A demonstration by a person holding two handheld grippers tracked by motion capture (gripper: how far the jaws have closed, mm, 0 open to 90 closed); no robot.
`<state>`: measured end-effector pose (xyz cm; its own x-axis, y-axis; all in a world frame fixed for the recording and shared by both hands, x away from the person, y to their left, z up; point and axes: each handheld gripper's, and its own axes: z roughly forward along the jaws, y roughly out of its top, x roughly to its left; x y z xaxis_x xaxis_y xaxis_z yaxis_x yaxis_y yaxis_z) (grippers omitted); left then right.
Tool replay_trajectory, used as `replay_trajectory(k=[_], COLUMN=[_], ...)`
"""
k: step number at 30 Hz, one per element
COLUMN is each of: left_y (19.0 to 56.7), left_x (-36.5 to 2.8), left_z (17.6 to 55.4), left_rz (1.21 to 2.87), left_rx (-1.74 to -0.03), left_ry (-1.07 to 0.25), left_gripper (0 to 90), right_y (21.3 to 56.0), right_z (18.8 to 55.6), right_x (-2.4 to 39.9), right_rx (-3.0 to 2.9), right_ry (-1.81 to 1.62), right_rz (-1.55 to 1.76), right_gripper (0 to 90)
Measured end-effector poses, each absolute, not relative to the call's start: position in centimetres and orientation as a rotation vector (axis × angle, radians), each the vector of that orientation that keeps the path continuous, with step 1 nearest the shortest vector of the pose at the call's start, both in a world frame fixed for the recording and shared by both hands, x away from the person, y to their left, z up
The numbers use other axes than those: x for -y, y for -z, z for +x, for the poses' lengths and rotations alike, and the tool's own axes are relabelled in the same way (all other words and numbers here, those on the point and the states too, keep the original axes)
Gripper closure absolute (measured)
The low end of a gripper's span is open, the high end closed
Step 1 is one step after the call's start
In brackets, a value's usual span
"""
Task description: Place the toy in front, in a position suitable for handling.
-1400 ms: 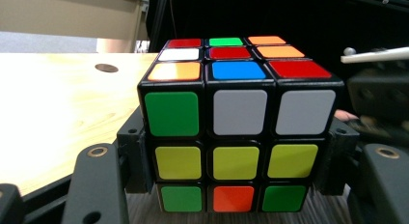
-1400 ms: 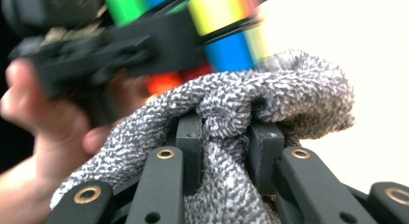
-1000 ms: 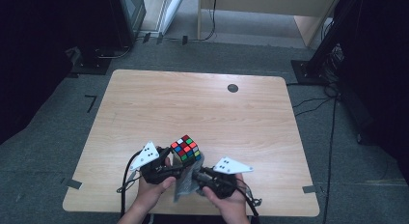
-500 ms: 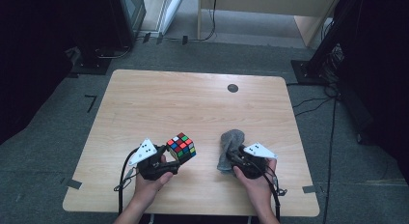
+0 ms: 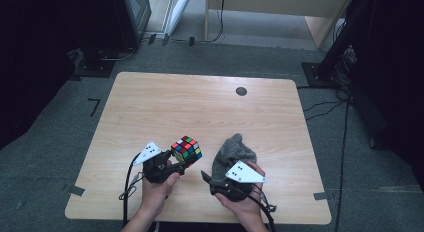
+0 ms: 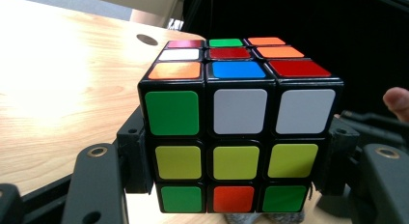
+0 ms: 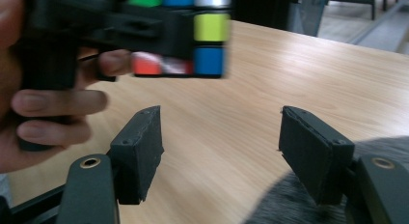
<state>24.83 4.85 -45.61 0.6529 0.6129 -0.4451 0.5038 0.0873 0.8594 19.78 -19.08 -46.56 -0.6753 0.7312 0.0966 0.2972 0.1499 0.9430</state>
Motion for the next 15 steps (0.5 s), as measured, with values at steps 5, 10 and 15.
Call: replay_trajectory(k=[5,10,15], left_y=[45.7,45.9,46.1], left_x=[-3.5,-2.8,-2.2], left_z=[24.3,24.0,23.7], left_rz=[1.574,1.574,1.58], left_rx=[-0.949,-0.953,-0.93], left_ry=[-0.059,-0.02,0.021], left_gripper=[33.8,33.8,33.8], right_y=[47.2,47.2,47.0], right_z=[19.2,19.1,19.2], right_x=[17.7,17.4,17.6], right_rx=[-2.039,-1.996,-1.947], right_ry=[-1.541,-1.542,-1.566], right_rz=[0.959,0.988,1.032], right_gripper=[30.8,28.5,30.4])
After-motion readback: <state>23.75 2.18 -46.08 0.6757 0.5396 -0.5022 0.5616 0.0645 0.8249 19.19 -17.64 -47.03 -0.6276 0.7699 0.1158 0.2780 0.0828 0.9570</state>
